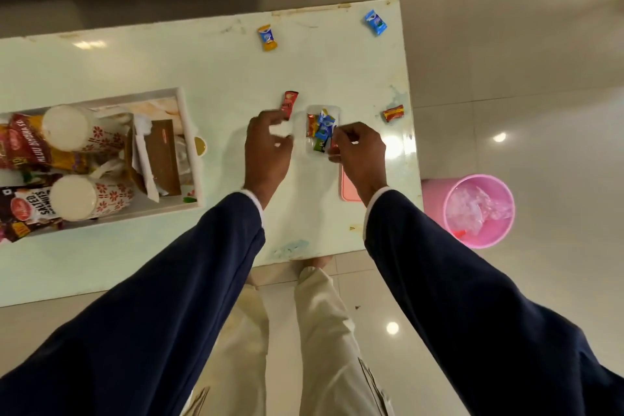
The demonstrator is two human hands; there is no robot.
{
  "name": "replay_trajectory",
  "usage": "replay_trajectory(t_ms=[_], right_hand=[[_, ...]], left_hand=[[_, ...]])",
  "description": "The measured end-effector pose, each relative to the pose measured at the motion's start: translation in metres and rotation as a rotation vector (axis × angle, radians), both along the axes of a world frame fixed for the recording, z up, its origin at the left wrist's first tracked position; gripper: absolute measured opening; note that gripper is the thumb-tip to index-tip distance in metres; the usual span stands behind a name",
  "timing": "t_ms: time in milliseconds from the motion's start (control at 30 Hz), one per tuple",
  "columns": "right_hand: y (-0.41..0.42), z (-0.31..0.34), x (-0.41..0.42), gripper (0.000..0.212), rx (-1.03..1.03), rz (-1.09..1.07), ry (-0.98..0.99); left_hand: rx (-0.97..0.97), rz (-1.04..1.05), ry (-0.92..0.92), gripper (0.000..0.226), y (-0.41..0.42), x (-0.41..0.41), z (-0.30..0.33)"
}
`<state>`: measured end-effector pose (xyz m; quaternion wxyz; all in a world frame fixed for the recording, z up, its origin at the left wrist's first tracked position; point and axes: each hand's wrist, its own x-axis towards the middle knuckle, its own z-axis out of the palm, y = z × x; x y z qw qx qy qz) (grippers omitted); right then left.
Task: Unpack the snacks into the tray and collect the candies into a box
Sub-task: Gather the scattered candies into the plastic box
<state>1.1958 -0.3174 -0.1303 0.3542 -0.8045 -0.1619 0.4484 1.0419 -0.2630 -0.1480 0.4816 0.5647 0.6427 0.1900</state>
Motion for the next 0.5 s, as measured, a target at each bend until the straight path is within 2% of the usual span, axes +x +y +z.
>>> replay_trajectory(t_ms=[100,167,200,333,400,500], right_hand=[[-0.035,0.001,0.007,0.013,-0.060,0.032,-0.073],[-0.070,-0.006,0.018,0.013,-0.130,0.168,-0.239],[-0.090,-0.009,0.023,0.018,-0.169,0.231,-0.321],[-0.158,-0.026,0.047,0.044,-0.371,0.346,-0.478],[-0.175,-0.034,0.057,0.050,-0.407,0.350,-0.443],[-0.186,-0.046,0.064,0.053,-0.358,0.381,-0.338]], left_hand=[[0.008,-0.086,0.332,0.045,-0.029,-0.031,-0.007],[-0.055,-0.178,0.550,0.050,-0.045,-0.052,-0.016],[-0.090,-0.233,0.590,0.052,-0.051,-0.061,-0.019],[-0.140,-0.293,0.487,0.048,-0.064,-0.075,-0.032],[-0.091,-0.330,0.480,0.043,-0.062,-0.070,-0.032],[-0.009,-0.461,0.508,0.035,-0.057,-0.058,-0.034]])
